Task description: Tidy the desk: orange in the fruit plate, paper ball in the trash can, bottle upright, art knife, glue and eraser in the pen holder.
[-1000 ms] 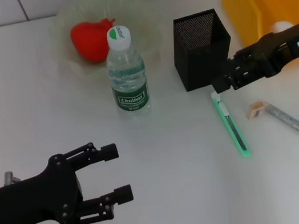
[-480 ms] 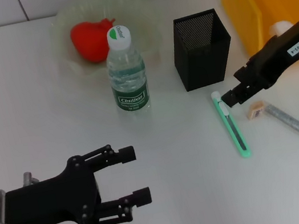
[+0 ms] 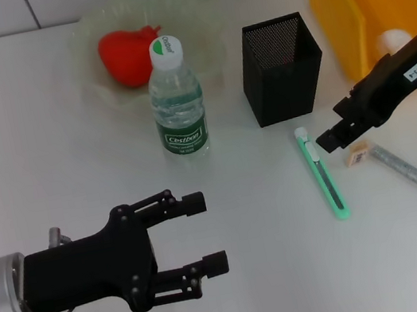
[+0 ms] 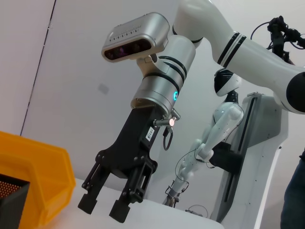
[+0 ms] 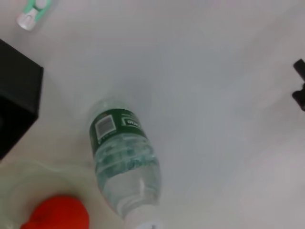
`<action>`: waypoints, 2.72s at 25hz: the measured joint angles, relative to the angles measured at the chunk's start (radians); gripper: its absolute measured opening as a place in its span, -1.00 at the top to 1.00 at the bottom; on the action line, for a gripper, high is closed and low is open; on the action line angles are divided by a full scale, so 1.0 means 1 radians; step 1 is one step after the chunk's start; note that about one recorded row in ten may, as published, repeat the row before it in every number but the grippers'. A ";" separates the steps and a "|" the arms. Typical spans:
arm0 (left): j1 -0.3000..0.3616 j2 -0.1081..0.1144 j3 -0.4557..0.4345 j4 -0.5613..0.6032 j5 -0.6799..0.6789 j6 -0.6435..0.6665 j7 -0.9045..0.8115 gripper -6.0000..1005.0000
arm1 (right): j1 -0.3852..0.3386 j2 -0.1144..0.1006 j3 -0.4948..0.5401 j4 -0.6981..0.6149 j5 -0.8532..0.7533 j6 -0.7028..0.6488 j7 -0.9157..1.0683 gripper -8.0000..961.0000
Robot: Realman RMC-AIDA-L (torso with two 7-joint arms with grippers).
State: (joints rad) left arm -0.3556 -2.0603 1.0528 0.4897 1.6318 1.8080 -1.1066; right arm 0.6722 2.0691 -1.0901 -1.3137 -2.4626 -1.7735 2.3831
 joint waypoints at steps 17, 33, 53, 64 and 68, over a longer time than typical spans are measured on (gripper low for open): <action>-0.017 0.012 -0.013 0.002 -0.002 -0.008 -0.005 -0.62 | 0.030 0.009 -0.039 -0.010 -0.261 0.025 0.151 -0.40; -0.023 0.013 -0.013 0.000 0.002 -0.013 -0.006 -0.62 | 0.040 0.015 -0.072 0.056 -0.254 0.050 0.155 -0.35; -0.019 0.013 -0.013 0.000 0.001 -0.023 -0.004 -0.62 | -0.003 0.015 -0.111 0.043 -0.280 0.077 0.198 -0.28; -0.024 0.019 -0.007 -0.002 0.002 -0.024 -0.018 -0.62 | 0.012 0.017 -0.175 0.090 -0.129 0.231 0.230 -0.25; -0.025 0.019 -0.007 -0.002 0.002 -0.023 -0.018 -0.62 | 0.012 0.017 -0.282 0.137 -0.112 0.320 0.287 -0.23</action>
State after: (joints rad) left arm -0.3802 -2.0417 1.0462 0.4877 1.6337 1.7846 -1.1244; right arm 0.6841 2.0861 -1.3716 -1.1766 -2.5748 -1.4534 2.6705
